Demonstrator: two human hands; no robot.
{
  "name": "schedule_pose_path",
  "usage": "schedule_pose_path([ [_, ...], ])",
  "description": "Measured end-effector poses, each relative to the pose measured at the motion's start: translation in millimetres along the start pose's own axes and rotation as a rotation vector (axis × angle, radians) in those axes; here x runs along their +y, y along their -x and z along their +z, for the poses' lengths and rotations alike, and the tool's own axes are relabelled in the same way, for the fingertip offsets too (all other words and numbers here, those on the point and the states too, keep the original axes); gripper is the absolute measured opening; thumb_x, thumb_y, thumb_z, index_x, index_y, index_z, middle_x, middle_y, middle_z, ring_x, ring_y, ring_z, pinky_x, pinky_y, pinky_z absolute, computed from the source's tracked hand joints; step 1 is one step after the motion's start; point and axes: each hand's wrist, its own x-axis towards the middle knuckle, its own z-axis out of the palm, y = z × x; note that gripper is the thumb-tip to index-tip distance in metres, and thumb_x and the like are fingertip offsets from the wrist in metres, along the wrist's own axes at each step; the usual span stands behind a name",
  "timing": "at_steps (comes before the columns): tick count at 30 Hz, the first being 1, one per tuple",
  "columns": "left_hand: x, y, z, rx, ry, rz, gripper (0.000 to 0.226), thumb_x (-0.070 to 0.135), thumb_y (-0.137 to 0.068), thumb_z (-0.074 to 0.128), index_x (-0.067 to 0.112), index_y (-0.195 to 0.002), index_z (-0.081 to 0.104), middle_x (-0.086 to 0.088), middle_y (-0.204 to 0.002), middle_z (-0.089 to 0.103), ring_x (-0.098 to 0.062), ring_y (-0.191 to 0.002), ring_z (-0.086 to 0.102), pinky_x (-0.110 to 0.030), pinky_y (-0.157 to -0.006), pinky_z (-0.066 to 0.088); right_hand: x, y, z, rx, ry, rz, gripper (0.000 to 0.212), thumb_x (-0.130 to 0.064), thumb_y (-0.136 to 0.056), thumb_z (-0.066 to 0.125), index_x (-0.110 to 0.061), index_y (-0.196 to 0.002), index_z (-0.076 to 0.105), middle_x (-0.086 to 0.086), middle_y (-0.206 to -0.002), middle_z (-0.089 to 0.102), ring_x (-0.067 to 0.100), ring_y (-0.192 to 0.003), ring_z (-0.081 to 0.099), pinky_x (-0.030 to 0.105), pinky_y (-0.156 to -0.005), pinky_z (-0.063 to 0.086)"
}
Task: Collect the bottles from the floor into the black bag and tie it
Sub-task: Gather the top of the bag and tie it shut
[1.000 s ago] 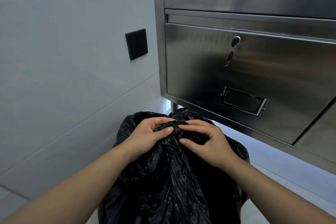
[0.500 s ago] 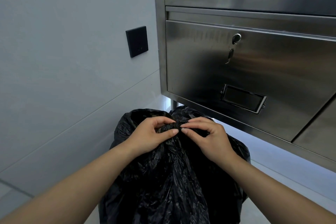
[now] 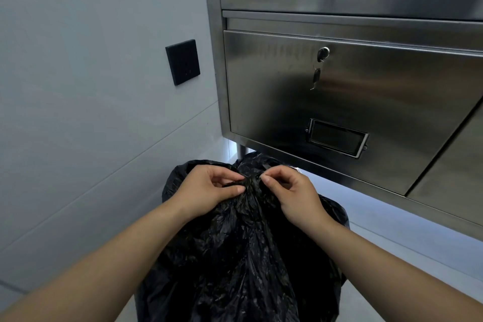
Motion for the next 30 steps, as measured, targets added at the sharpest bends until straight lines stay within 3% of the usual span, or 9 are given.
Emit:
schedule_pose_path([
  [4, -1, -3, -1, 0.1, -0.079, -0.013, 0.02, 0.025, -0.056, 0.088, 0.038, -0.062, 0.074, 0.014, -0.06, 0.07, 0.005, -0.055, 0.061, -0.006, -0.059, 0.046, 4, 0, -3, 0.021, -0.054, 0.087, 0.015, -0.013, -0.086, 0.063, -0.022, -0.075, 0.065, -0.006, -0.078, 0.066, 0.005, -0.076, 0.061, 0.017, -0.075, 0.047],
  [8, -3, -1, -4, 0.144, 0.034, -0.038, 0.015, 0.032, -0.051, 0.084, 0.035, -0.063, 0.075, 0.009, -0.061, 0.072, 0.002, -0.056, 0.063, -0.006, -0.057, 0.046, 8, 0, -7, 0.053, -0.115, 0.174, 0.013, -0.014, -0.088, 0.061, -0.021, -0.077, 0.065, -0.007, -0.076, 0.067, -0.001, -0.07, 0.06, 0.013, -0.07, 0.047],
  [12, 1, -4, -13, 0.178, 0.104, -0.083, 0.01, 0.022, -0.061, 0.083, 0.029, -0.061, 0.076, 0.006, -0.06, 0.072, 0.0, -0.055, 0.064, -0.008, -0.055, 0.047, 6, -4, -10, 0.094, -0.149, 0.208, 0.015, -0.017, -0.088, 0.06, -0.022, -0.075, 0.064, -0.011, -0.071, 0.066, 0.0, -0.068, 0.06, 0.014, -0.069, 0.046],
  [14, 2, -6, -19, 0.223, 0.134, -0.078, 0.014, 0.014, -0.065, 0.081, 0.025, -0.059, 0.075, 0.007, -0.055, 0.07, 0.001, -0.05, 0.061, -0.007, -0.052, 0.046, 4, -8, -17, 0.13, -0.211, 0.231, 0.016, -0.016, -0.09, 0.058, -0.02, -0.075, 0.062, -0.009, -0.071, 0.066, 0.005, -0.068, 0.06, 0.014, -0.061, 0.045],
  [18, 0, -9, -35, 0.33, 0.109, -0.045, 0.015, 0.01, -0.069, 0.079, 0.021, -0.063, 0.072, 0.007, -0.051, 0.068, 0.003, -0.047, 0.056, -0.006, -0.053, 0.045, -2, -8, -33, 0.147, -0.361, 0.321, 0.018, -0.017, -0.091, 0.055, -0.023, -0.075, 0.061, -0.003, -0.081, 0.071, 0.013, -0.078, 0.068, 0.021, -0.056, 0.048],
  [21, 5, -11, -35, 0.32, 0.05, 0.011, 0.013, 0.008, -0.076, 0.073, 0.019, -0.071, 0.069, 0.004, -0.064, 0.066, 0.005, -0.052, 0.057, -0.007, -0.061, 0.047, -7, -6, -29, 0.144, -0.225, 0.223, 0.015, -0.02, -0.091, 0.056, -0.024, -0.077, 0.061, -0.006, -0.077, 0.07, 0.003, -0.071, 0.065, 0.015, -0.059, 0.046],
  [23, 12, -11, -31, 0.261, 0.026, 0.04, 0.012, 0.006, -0.086, 0.062, 0.017, -0.084, 0.067, 0.004, -0.079, 0.065, 0.006, -0.065, 0.059, -0.002, -0.065, 0.045, -13, -4, -25, 0.116, -0.183, 0.125, 0.014, -0.018, -0.09, 0.057, -0.024, -0.078, 0.061, -0.007, -0.075, 0.069, 0.0, -0.069, 0.064, 0.012, -0.062, 0.046],
  [26, 25, -9, -21, 0.133, 0.109, -0.028, 0.018, 0.013, -0.094, 0.049, 0.012, -0.103, 0.065, 0.0, -0.087, 0.061, -0.001, -0.071, 0.058, -0.005, -0.059, 0.046, -22, -5, -23, 0.083, -0.147, 0.031, 0.015, -0.016, -0.089, 0.058, -0.025, -0.077, 0.062, -0.008, -0.072, 0.066, -0.001, -0.067, 0.061, 0.009, -0.062, 0.046],
  [30, 36, -7, -5, 0.077, 0.027, 0.037, 0.015, 0.025, -0.084, 0.065, 0.017, -0.096, 0.069, -0.007, -0.093, 0.068, -0.01, -0.079, 0.059, -0.008, -0.069, 0.045, -28, -3, -20, 0.068, -0.114, -0.02, 0.013, -0.013, -0.088, 0.059, -0.021, -0.079, 0.062, -0.01, -0.071, 0.066, -0.002, -0.065, 0.06, 0.012, -0.063, 0.047],
])
